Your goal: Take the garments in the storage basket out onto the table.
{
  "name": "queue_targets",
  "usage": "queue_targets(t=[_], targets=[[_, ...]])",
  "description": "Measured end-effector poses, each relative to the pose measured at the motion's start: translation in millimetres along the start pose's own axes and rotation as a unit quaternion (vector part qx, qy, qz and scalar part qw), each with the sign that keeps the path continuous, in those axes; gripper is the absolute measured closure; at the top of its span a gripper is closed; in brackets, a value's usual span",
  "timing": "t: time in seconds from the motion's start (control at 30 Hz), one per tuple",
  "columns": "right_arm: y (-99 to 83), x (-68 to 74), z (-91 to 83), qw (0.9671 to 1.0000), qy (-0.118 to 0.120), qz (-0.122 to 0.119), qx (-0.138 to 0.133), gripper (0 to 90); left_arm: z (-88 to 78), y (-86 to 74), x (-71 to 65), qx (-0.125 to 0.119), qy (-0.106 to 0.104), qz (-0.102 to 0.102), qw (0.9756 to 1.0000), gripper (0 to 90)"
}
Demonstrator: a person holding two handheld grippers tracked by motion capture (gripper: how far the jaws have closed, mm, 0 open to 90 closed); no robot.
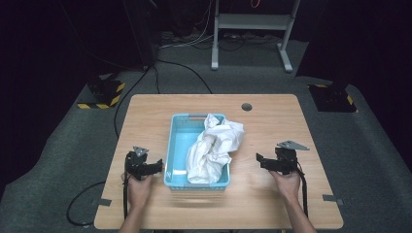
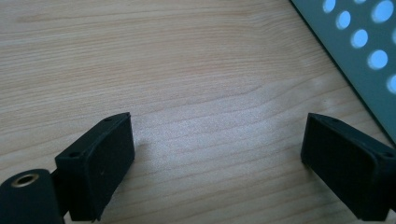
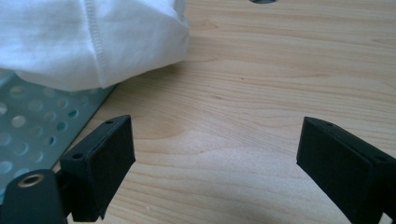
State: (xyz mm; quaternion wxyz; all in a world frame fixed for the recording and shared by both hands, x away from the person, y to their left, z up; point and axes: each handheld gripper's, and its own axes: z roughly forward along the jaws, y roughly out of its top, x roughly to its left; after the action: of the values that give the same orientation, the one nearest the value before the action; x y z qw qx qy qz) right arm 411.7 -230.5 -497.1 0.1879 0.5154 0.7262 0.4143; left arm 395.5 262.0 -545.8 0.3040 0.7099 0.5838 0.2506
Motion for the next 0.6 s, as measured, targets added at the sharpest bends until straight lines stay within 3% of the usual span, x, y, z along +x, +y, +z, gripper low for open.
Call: queue_targets(t=[0.6], targets=[[15.4, 14.8, 2.7, 0.9997, 0.02, -0.01, -0.008, 10.9, -0.1, 0.0, 0.0, 0.0, 0.0, 0.0, 1.0, 9.8]])
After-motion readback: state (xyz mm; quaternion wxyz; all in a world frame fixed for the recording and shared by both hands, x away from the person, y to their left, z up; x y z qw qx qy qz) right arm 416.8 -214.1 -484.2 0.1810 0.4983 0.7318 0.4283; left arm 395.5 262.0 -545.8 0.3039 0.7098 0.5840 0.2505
